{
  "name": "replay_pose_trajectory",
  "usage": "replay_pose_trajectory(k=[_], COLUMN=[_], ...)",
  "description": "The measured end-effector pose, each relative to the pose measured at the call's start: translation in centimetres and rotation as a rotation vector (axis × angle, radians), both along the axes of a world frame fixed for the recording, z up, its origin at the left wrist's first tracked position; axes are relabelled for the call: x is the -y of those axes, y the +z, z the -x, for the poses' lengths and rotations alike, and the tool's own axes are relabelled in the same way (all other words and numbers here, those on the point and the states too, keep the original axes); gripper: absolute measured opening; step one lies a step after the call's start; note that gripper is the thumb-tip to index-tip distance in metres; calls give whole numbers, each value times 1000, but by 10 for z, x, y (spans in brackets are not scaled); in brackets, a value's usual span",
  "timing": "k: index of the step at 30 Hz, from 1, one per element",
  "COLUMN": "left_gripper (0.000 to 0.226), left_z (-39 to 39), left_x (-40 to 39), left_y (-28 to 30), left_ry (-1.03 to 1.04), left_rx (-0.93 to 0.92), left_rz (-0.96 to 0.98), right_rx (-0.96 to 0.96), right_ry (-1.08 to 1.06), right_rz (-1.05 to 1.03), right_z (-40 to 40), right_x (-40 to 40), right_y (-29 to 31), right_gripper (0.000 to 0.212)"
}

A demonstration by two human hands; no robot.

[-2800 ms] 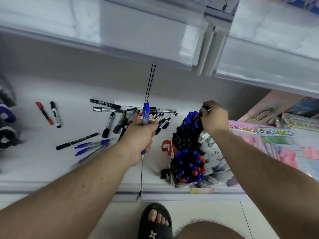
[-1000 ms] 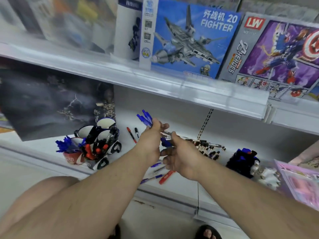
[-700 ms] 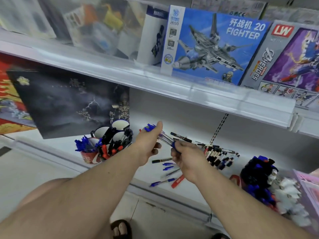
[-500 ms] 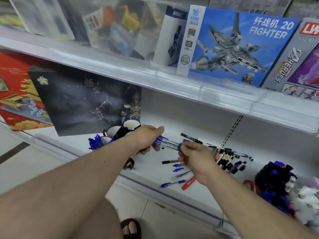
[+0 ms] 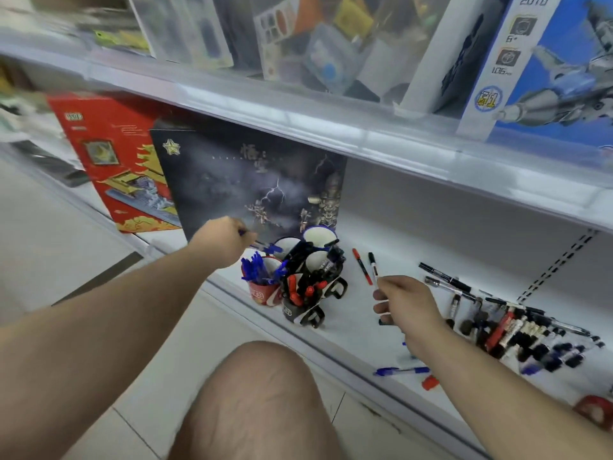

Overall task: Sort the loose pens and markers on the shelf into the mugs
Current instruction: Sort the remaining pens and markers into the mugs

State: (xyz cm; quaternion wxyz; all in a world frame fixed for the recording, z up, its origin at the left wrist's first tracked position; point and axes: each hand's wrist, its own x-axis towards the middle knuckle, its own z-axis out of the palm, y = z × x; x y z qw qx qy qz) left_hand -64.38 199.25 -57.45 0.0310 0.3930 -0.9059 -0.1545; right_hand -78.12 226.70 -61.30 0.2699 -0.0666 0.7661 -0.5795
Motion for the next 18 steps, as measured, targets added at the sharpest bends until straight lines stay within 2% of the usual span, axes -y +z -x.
replay_pose_trajectory(k=[8, 12, 18], left_gripper=[25, 25, 43], left_z=[38, 55, 71], left_x=[25, 29, 36], left_y=[-51, -68, -95], left_ry=[-124, -183, -270], left_rx=[319, 403, 481], left_rz=[200, 267, 204], right_rx=[22, 35, 80], right_ry=[-25, -56, -82], right_rz=[-70, -100, -156], right_z=[16, 29, 38], right_x=[-3, -8, -11], right_y=[-22, -31, -55], right_gripper=[13, 13, 17])
